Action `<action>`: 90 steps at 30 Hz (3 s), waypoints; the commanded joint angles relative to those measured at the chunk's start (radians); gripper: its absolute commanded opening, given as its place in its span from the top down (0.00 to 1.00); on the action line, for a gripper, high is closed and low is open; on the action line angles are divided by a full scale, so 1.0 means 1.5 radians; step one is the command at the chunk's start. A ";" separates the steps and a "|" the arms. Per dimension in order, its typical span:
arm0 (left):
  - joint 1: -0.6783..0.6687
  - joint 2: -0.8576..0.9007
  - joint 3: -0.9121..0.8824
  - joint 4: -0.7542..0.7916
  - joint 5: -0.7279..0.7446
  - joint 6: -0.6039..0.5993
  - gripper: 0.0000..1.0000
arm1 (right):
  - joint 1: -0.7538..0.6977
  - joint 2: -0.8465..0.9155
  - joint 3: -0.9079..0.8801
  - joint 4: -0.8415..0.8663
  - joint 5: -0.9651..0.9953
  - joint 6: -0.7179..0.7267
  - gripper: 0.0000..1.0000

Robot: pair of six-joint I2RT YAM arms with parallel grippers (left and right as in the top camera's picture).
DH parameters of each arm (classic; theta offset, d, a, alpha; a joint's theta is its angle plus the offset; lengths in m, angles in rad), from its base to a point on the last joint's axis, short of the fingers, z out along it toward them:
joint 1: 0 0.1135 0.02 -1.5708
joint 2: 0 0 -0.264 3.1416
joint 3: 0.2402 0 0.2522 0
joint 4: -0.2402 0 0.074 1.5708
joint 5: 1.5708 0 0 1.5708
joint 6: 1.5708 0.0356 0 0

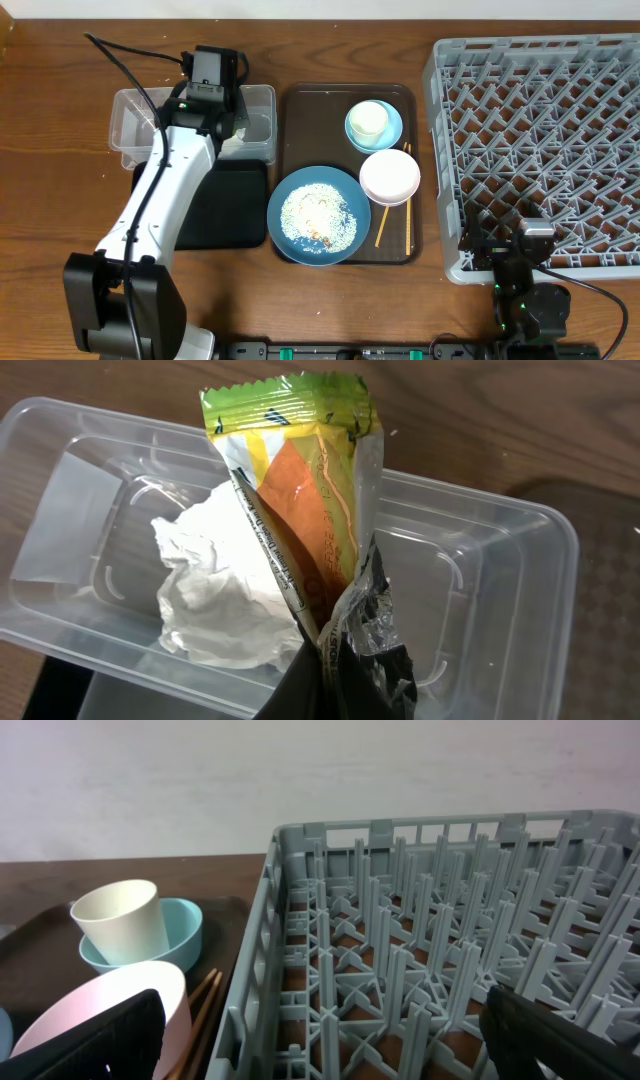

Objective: Sort waste into correct bins and load items into the dishwasher rack
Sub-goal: 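Carry the wrapper left and drop it into the clear bin, then swing the left gripper right toward the blue rice plate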

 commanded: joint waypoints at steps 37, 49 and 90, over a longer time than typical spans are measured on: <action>0.004 0.087 -0.002 0.028 -0.010 -0.021 0.89 | 0.005 0.002 -0.001 -0.003 -0.001 0.002 0.01; 0.007 0.140 -0.002 0.055 -0.011 -0.021 0.89 | 0.005 0.002 -0.001 -0.003 -0.001 0.002 0.01; -0.122 -0.138 -0.012 -0.458 0.364 -0.031 0.93 | 0.005 0.002 -0.001 -0.003 -0.001 0.002 0.01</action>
